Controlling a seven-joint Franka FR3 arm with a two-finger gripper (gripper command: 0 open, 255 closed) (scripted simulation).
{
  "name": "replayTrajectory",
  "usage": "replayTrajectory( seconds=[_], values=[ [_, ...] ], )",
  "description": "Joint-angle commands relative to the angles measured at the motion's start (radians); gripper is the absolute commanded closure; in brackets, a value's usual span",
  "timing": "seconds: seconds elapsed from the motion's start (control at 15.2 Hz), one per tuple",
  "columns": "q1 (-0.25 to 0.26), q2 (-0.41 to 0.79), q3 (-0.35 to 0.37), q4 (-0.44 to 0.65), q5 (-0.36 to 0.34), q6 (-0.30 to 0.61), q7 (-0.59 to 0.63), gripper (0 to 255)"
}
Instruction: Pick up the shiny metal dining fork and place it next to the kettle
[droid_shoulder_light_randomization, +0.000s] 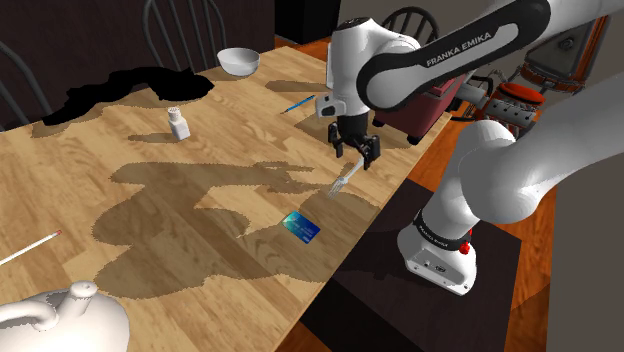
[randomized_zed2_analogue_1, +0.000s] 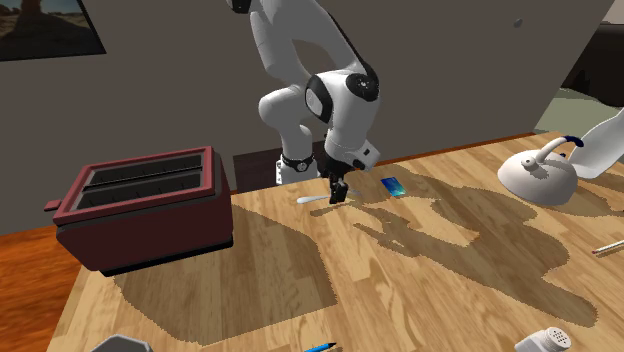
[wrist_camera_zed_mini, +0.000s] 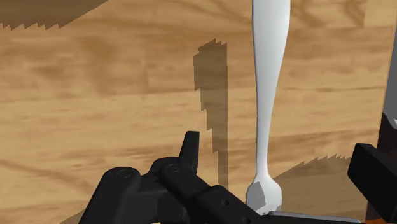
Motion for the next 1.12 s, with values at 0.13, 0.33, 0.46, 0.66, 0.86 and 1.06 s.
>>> replayTrajectory(
  seconds=[0.13, 0.33, 0.46, 0.66, 0.86, 1.06],
  values=[
    [-0.001, 0.029, -0.010, -0.041, -0.012, 0.071, -0.008, 0],
    [-0.003, 0.042, -0.014, -0.056, -0.016, 0.099, -0.008, 0],
    [-0.003, 0.043, -0.014, -0.056, -0.016, 0.099, -0.008, 0],
    [-0.003, 0.043, -0.014, -0.056, -0.016, 0.099, -0.008, 0],
    [-0.003, 0.043, -0.014, -0.056, -0.016, 0.099, -0.008, 255],
    [-0.003, 0.042, -0.014, -0.056, -0.016, 0.099, -0.008, 255]
  ],
)
